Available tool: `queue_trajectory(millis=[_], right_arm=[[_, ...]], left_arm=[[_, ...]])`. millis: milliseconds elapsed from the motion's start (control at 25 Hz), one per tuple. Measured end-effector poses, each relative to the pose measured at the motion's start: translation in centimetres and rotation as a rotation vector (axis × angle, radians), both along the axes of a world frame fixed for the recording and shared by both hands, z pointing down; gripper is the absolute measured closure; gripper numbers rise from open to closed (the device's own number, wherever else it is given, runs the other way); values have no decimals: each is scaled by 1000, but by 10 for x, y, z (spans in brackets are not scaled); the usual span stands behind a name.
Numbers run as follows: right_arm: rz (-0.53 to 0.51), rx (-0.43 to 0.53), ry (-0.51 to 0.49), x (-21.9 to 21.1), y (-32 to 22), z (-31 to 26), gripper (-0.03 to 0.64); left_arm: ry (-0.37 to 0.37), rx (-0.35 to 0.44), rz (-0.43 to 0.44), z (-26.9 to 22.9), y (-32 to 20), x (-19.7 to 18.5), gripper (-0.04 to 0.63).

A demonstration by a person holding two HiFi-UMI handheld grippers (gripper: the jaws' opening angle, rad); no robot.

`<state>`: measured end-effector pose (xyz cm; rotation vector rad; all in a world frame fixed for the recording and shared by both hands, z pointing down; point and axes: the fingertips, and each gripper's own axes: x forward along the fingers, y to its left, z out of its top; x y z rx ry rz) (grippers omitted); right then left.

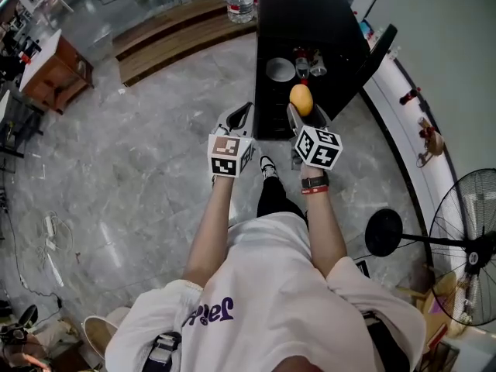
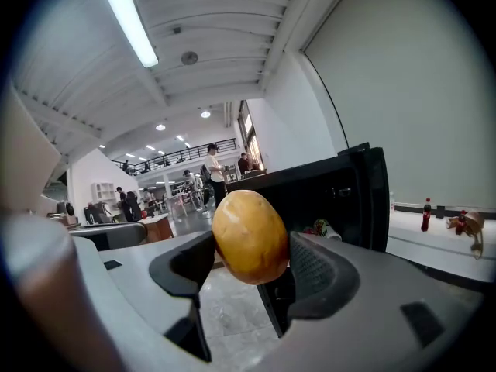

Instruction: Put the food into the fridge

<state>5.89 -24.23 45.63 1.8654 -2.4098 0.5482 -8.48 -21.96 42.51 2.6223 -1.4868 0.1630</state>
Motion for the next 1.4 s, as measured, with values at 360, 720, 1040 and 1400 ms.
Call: queue_trajectory(millis=[360,720,1040,1400], right_arm=[[19,-37,14,14,-52,42,302],[1,-47,17,27,-88,66,302],[-8,-79,30,28,-118,103,302],[-17,-116,31,22,-155,133,302]], left_arm=[[-22,-38,32,36,-45,24,577],[-53,-61,46,66,-82,39,577],[-43,-66,43,88,-109,43,576],[-23,-84,54,104,-139,44,577]])
